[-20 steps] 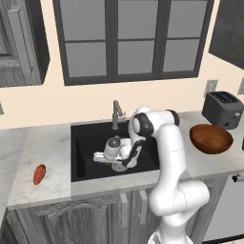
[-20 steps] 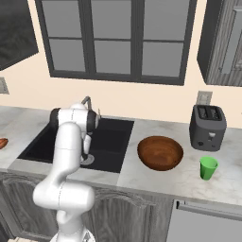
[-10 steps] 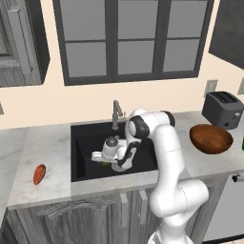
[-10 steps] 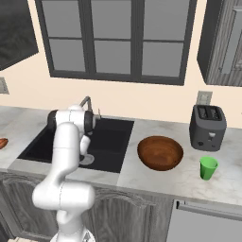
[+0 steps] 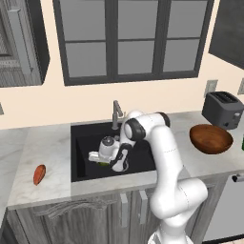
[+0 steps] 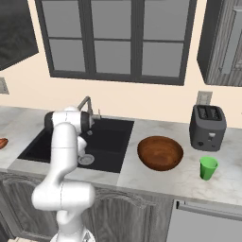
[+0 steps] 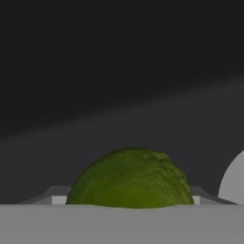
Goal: Remove the lime and sweet potato from the sink. Then move the bowl and cup from the counter to the sink for washing.
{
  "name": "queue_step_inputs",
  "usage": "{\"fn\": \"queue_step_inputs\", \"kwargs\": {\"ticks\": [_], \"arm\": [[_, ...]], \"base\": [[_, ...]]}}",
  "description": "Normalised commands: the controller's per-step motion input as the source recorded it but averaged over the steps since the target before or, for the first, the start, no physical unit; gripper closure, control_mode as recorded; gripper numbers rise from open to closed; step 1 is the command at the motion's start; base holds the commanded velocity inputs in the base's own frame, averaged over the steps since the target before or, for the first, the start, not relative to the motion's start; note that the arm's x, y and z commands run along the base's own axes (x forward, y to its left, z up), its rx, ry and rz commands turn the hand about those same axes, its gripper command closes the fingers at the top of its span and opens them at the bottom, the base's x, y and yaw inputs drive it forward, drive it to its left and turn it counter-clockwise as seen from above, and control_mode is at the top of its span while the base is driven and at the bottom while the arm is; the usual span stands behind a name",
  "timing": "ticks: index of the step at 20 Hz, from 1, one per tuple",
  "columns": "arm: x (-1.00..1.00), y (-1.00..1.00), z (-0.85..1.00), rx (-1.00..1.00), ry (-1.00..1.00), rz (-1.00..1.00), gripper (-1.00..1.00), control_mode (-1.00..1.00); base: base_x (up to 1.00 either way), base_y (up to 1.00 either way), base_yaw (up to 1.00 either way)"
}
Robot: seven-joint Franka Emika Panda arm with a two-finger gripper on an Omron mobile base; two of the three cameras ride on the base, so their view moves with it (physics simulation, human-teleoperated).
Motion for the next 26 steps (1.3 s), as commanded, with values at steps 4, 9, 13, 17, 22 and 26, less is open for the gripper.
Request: {"fn": "queue_step_inputs", "kwargs": {"ticks": [4,9,13,17,22,26], "arm": [[0.15,0.01,-0.18,0.0,0.04,0.0,1.0,-1.0],[0.11,0.0,-0.17,-0.02,0.0,0.0,1.0,-1.0],[0.02,0.0,-0.16,-0.01,0.0,0.0,1.0,-1.0],[-0.13,0.0,-0.06,0.0,0.0,0.0,1.0,-1.0],[-0.28,-0.05,0.02,0.0,0.0,0.0,1.0,-1.0],[-0.28,-0.13,0.18,0.0,0.0,-0.02,1.0,-1.0]], "base": [[0.0,0.0,0.0],[0.0,0.0,0.0],[0.0,0.0,0.0],[0.0,0.0,0.0],[0.0,0.0,0.0],[0.0,0.0,0.0]]}}
